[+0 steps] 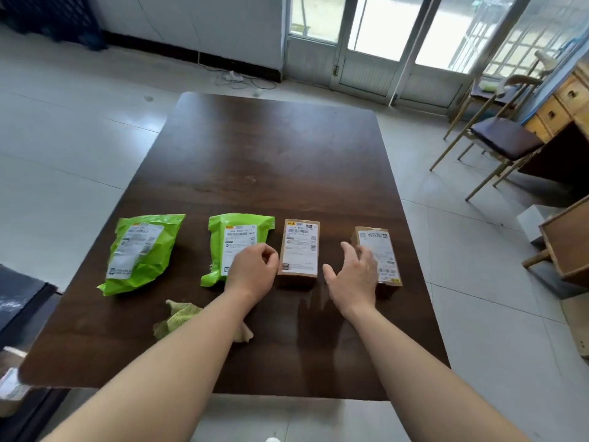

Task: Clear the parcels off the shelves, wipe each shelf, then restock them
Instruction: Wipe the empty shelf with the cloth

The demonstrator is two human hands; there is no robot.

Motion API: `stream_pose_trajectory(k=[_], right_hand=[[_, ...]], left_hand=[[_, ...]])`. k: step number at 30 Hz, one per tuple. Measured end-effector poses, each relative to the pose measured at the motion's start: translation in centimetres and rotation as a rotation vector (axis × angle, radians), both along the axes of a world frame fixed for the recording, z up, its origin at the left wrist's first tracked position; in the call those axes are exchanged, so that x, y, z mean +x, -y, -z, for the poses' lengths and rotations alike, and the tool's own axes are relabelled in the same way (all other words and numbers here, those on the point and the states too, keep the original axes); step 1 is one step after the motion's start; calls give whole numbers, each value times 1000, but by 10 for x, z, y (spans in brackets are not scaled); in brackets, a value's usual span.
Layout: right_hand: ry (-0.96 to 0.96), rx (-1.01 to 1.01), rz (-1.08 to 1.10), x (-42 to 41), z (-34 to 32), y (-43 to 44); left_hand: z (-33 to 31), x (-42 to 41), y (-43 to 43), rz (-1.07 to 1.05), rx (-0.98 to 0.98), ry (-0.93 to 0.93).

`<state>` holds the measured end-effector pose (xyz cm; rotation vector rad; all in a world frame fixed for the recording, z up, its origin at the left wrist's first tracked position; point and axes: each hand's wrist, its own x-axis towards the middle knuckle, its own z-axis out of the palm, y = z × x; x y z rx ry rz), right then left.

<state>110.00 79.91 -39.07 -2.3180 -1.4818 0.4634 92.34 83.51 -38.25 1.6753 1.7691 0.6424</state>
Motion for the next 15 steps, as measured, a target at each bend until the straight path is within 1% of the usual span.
stream_pose_trajectory(k=[3, 5, 11, 15], right_hand=[[-50, 16, -133, -29, -11, 5], [-90, 1, -203, -47, -12, 9], [-169, -141, -358, -106, 5, 21], [-223, -242, -377, -133, 28, 27]], left_hand=[[-11, -44, 12, -117, 18, -19], [-11, -71, 23, -170, -9, -64], [16, -143, 64, -307, -223, -131], [38, -160, 82, -345, -334, -149]])
